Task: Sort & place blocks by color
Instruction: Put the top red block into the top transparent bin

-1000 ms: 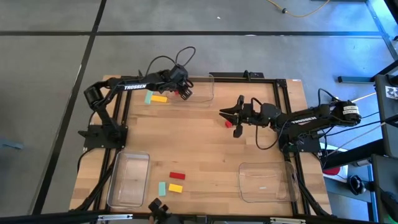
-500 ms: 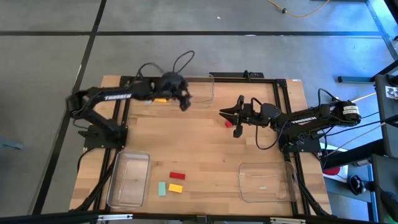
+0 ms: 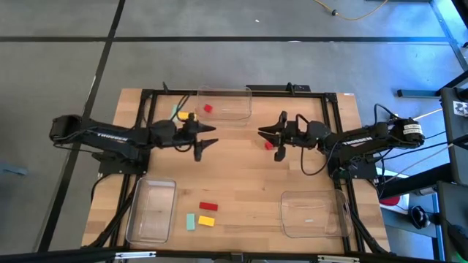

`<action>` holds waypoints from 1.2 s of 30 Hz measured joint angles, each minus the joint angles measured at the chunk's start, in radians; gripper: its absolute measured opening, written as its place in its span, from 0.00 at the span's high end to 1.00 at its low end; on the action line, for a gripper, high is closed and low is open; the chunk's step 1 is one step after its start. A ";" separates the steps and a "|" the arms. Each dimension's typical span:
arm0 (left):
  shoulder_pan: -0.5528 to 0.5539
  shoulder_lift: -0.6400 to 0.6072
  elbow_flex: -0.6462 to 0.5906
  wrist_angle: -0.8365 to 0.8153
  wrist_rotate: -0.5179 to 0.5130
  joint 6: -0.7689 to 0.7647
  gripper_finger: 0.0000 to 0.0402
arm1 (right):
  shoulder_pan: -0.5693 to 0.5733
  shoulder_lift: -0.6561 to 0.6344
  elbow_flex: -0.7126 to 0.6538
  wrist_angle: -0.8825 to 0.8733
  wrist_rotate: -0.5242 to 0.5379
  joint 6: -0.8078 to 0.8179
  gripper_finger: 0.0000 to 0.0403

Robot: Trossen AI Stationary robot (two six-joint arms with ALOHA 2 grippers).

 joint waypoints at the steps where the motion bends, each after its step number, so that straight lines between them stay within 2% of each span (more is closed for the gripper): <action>1: -0.005 -0.011 -0.005 0.002 -0.017 0.000 0.45 | 0.000 0.000 0.008 -0.003 0.000 0.011 0.82; 3: -0.008 -0.027 -0.010 -0.006 -0.032 0.000 0.45 | 0.000 0.000 0.047 -0.051 -0.001 0.049 0.82; 5: -0.008 -0.035 -0.011 -0.005 -0.032 0.000 0.45 | -0.008 -0.001 0.121 -0.202 -0.013 0.057 0.79; 8: -0.008 -0.044 -0.011 -0.005 -0.031 0.000 0.45 | -0.026 0.006 0.312 -0.663 -0.025 0.054 0.69; 12: -0.008 -0.044 -0.011 -0.010 -0.031 0.000 0.45 | -0.052 0.083 0.568 -1.283 0.059 0.017 0.47; 15: -0.008 -0.044 -0.011 -0.011 -0.024 -0.001 0.45 | -0.069 0.160 0.696 -1.573 0.069 -0.014 0.32; 18: -0.008 -0.044 -0.011 -0.011 -0.024 -0.001 0.45 | -0.071 0.249 0.760 -1.780 0.066 -0.158 0.21; 22: -0.008 -0.044 -0.011 -0.011 -0.024 -0.002 0.45 | -0.070 0.345 0.771 -1.865 0.061 -0.350 0.15; 29: -0.008 -0.044 -0.011 -0.011 -0.024 -0.001 0.45 | -0.070 0.489 0.771 -1.911 0.069 -0.455 0.15; 33: -0.008 -0.044 -0.011 -0.011 -0.024 0.000 0.45 | -0.069 0.546 0.771 -1.887 0.151 -0.528 0.15; 36: -0.008 -0.044 -0.011 -0.011 -0.025 0.003 0.45 | -0.070 0.579 0.771 -1.855 0.175 -0.560 0.15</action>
